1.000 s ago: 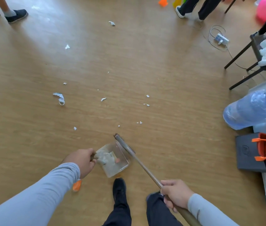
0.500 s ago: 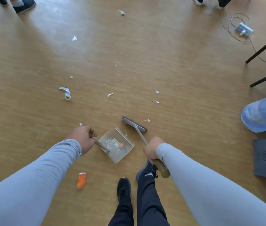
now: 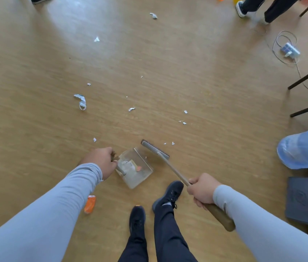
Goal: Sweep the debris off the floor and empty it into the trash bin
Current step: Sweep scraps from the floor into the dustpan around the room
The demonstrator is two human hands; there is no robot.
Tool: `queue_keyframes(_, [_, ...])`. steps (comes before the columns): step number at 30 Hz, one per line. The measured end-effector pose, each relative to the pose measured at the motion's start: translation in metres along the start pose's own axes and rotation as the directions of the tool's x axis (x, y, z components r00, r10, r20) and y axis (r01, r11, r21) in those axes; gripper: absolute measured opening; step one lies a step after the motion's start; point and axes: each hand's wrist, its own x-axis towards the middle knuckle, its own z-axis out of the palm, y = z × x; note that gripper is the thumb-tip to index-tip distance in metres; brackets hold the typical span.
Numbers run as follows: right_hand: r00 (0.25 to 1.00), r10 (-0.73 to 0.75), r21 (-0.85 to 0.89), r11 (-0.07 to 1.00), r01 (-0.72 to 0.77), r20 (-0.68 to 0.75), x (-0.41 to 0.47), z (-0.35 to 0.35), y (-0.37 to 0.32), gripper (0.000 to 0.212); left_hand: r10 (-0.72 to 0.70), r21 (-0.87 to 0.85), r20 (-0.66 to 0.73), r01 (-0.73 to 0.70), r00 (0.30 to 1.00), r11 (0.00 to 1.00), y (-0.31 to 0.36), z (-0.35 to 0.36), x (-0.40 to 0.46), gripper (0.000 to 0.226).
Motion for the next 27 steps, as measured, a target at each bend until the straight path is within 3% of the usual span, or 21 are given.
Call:
queue_keyframes(6, [0.996, -0.040, -0.113, 0.992, 0.049, 0.079, 0.009, 0.026, 0.000, 0.020, 0.012, 0.035, -0.019, -0.011, 1.000, 0.999, 0.000, 0.009, -0.004, 0.022])
queue_keyframes(10, [0.987, -0.003, 0.109, 0.994, -0.015, 0.159, -0.020, -0.003, 0.039, 0.047, 0.012, 0.041, -0.014, -0.011, 1.000, 0.999, -0.002, 0.008, -0.007, 0.021])
queue_keyframes(15, [0.997, 0.002, 0.116, 0.993, -0.010, 0.073, -0.025, -0.006, 0.054, 0.053, 0.011, 0.025, -0.008, -0.011, 1.000, 1.000, -0.001, 0.005, -0.011, 0.024])
queue_keyframes(19, [0.999, 0.020, -0.107, 0.994, -0.025, -0.048, 0.000, 0.011, 0.028, 0.033, 0.013, 0.016, 0.002, -0.013, 1.000, 1.000, 0.000, 0.006, -0.012, 0.023])
queue_keyframes(22, [0.999, 0.026, -0.298, 0.954, -0.039, -0.045, 0.009, 0.033, 0.007, 0.013, 0.007, 0.024, 0.020, -0.008, 1.000, 1.000, -0.005, 0.007, -0.014, 0.023])
queue_keyframes(25, [0.999, 0.011, -0.361, 0.933, 0.002, 0.033, 0.002, 0.033, 0.006, 0.016, 0.002, 0.024, 0.014, -0.002, 1.000, 1.000, -0.012, 0.009, -0.019, 0.026])
queue_keyframes(27, [0.996, 0.022, -0.241, 0.970, -0.001, 0.085, -0.008, 0.018, 0.019, 0.034, 0.005, 0.009, 0.006, -0.005, 1.000, 1.000, -0.010, 0.010, -0.020, 0.025])
